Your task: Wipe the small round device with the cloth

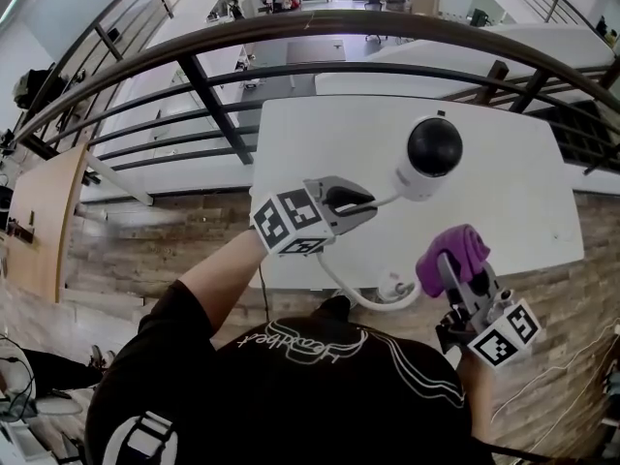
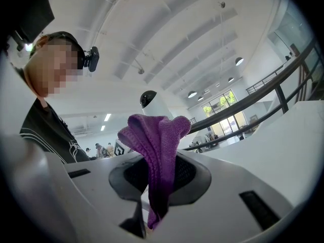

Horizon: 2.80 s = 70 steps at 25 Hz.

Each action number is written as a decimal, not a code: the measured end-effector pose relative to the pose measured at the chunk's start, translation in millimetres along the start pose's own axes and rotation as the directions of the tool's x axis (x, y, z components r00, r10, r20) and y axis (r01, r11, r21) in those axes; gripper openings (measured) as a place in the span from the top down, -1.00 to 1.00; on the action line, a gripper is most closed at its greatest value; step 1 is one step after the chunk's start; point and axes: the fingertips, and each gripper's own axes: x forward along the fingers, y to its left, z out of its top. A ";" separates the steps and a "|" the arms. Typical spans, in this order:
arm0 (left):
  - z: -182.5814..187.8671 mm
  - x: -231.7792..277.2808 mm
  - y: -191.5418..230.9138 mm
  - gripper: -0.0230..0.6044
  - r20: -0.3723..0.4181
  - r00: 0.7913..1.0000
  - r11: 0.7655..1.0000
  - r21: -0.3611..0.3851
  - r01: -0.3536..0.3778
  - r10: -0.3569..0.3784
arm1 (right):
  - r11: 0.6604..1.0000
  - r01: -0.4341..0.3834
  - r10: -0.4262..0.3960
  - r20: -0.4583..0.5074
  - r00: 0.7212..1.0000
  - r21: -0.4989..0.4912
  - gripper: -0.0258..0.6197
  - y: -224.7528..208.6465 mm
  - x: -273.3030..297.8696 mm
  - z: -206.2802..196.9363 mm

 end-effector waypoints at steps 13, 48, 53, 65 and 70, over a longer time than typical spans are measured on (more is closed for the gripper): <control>-1.1 -0.2 -1.0 0.74 -0.002 1.000 1.000 -0.004 -0.012 0.012 | 0.911 0.080 -0.061 0.059 0.996 -0.405 0.74 18.5 15.6 50.8; -5.4 5.8 2.2 0.74 -0.008 1.000 1.000 -0.005 -0.002 0.002 | -0.073 0.169 -0.120 0.177 0.977 -0.983 0.74 50.8 61.4 60.7; -3.5 6.3 2.4 0.74 -0.007 1.000 1.000 -0.011 -0.007 0.007 | -0.029 0.149 -0.121 0.151 0.981 -0.988 0.74 46.2 62.7 56.3; -3.8 6.6 2.7 0.74 -0.014 1.000 1.000 -0.012 -0.015 0.015 | 0.092 0.100 -0.113 0.090 0.990 -0.991 0.74 34.2 59.3 37.0; -4.4 6.3 2.7 0.74 -0.017 1.000 1.000 -0.008 -0.023 0.023 | 0.126 0.076 -0.122 0.061 0.991 -0.989 0.74 26.0 58.3 28.0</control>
